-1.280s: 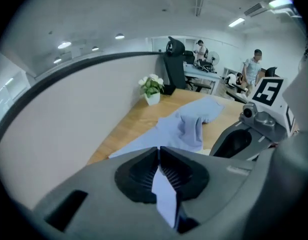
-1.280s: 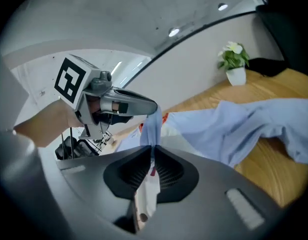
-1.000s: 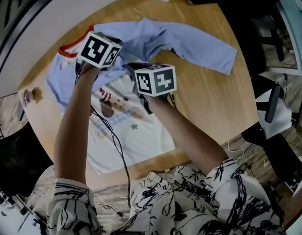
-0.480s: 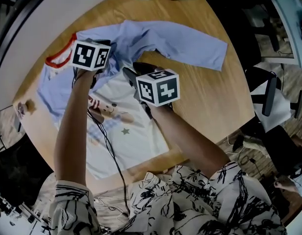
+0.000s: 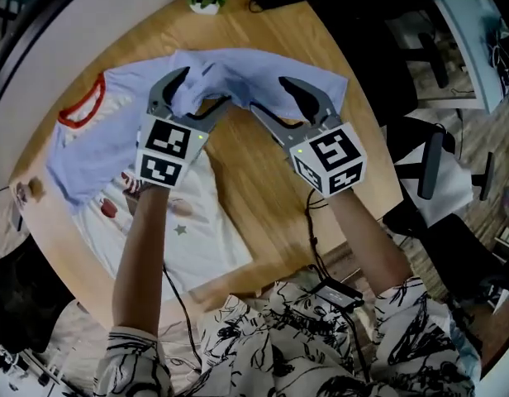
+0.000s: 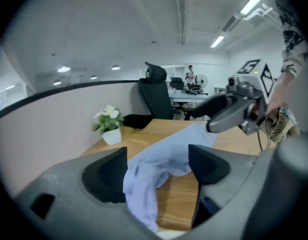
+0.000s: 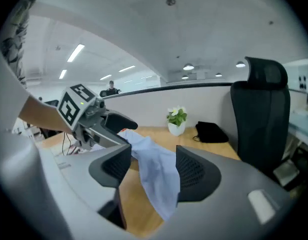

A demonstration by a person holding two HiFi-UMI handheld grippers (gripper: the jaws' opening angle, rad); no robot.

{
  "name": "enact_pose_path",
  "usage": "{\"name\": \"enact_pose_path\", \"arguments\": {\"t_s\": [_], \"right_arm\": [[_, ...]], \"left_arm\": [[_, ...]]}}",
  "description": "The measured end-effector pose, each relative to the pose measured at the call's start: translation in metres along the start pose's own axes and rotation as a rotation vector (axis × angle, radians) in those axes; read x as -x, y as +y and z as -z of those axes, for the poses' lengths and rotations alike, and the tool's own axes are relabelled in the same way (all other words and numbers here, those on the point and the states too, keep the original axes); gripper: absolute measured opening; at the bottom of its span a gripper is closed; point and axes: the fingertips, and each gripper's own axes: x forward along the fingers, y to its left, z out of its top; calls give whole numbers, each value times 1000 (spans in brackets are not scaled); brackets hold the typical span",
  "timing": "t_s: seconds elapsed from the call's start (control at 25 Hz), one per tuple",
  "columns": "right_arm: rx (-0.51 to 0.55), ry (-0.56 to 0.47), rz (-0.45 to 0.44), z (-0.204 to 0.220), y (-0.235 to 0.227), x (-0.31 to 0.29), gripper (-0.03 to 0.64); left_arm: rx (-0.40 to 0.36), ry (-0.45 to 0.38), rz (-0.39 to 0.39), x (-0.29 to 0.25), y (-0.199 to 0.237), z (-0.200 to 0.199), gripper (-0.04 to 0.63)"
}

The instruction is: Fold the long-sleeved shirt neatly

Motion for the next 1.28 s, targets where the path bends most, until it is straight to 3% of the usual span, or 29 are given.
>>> {"name": "enact_pose_path", "arguments": {"t_s": [0.12,0.24,0.36,0.52,0.8,1.12,1.2,1.28], "right_arm": [[95,36,-27,8,-46,35,311],[103,63,-11,22,-104,63,318],[109,138,-9,47,-155,74,309],[118,282,-76,91,-188,62,266],[57,396,-146,129,-198,44,162],[39,407,-149,137,-199,38,56],[57,419,-146,134,-200,36,33],[68,439,-138,135,-197,36,29]], "left_arm": [[-71,-23,54,-16,-71,-23,391],[-157,-41,104,-48,-141,-33,385],[-196,12,179,-84,-196,-27,380],[-228,89,255,-123,-240,-19,362],[-188,189,322,-161,-256,-7,288],[-151,238,333,-175,-255,0,199],[-129,236,302,-179,-246,-3,42],[-109,234,298,-179,-243,-2,32]]}}
